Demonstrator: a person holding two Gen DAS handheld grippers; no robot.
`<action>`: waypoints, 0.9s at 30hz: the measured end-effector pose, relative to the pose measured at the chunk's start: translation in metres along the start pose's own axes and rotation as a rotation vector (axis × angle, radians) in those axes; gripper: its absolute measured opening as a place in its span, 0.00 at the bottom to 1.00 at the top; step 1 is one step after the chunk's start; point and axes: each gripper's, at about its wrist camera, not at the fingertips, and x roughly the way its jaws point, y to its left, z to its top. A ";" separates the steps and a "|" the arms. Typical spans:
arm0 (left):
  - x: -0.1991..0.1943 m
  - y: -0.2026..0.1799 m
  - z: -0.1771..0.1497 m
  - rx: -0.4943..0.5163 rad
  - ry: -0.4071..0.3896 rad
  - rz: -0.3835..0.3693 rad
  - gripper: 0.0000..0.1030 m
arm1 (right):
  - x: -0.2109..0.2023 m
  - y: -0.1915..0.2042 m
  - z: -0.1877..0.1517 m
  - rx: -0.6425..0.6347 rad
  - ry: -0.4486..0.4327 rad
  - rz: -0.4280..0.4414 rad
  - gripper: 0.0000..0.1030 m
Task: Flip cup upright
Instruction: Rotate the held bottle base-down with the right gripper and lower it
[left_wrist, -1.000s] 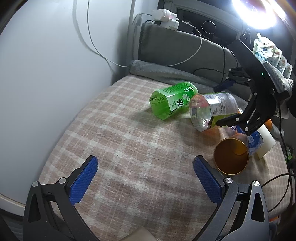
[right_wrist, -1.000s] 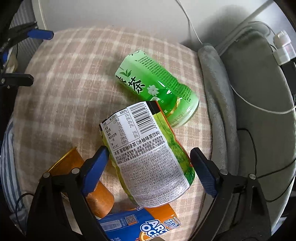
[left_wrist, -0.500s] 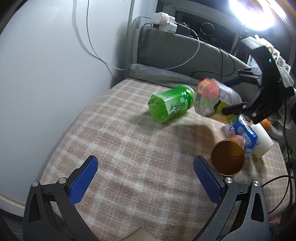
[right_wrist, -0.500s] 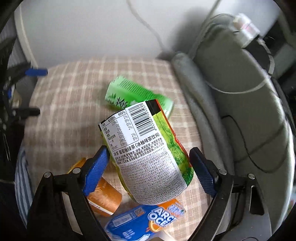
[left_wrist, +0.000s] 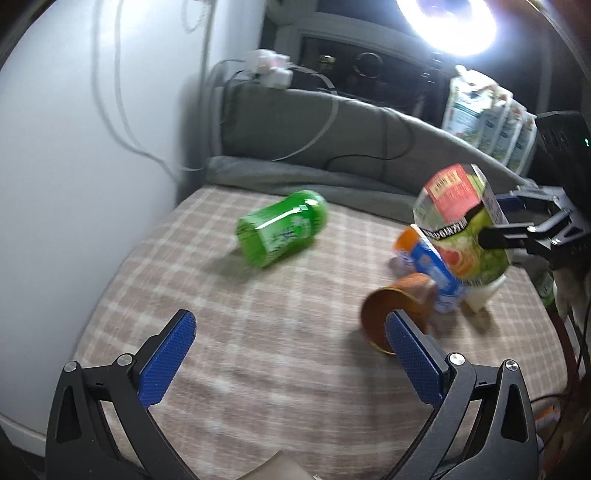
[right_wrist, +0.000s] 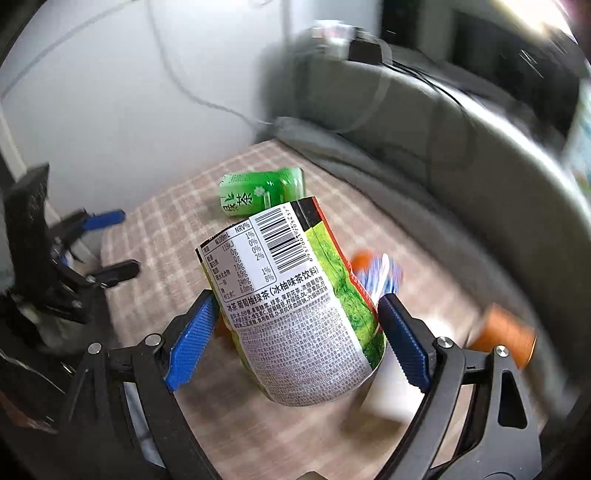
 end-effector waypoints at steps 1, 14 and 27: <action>-0.001 -0.005 -0.001 0.010 -0.002 -0.012 0.99 | -0.005 -0.001 -0.009 0.051 -0.003 0.007 0.87; -0.003 -0.069 -0.007 0.105 0.027 -0.173 0.99 | -0.009 -0.046 -0.130 0.724 0.003 0.168 0.87; 0.019 -0.103 -0.014 0.061 0.211 -0.383 0.95 | 0.007 -0.069 -0.173 1.036 -0.002 0.274 0.89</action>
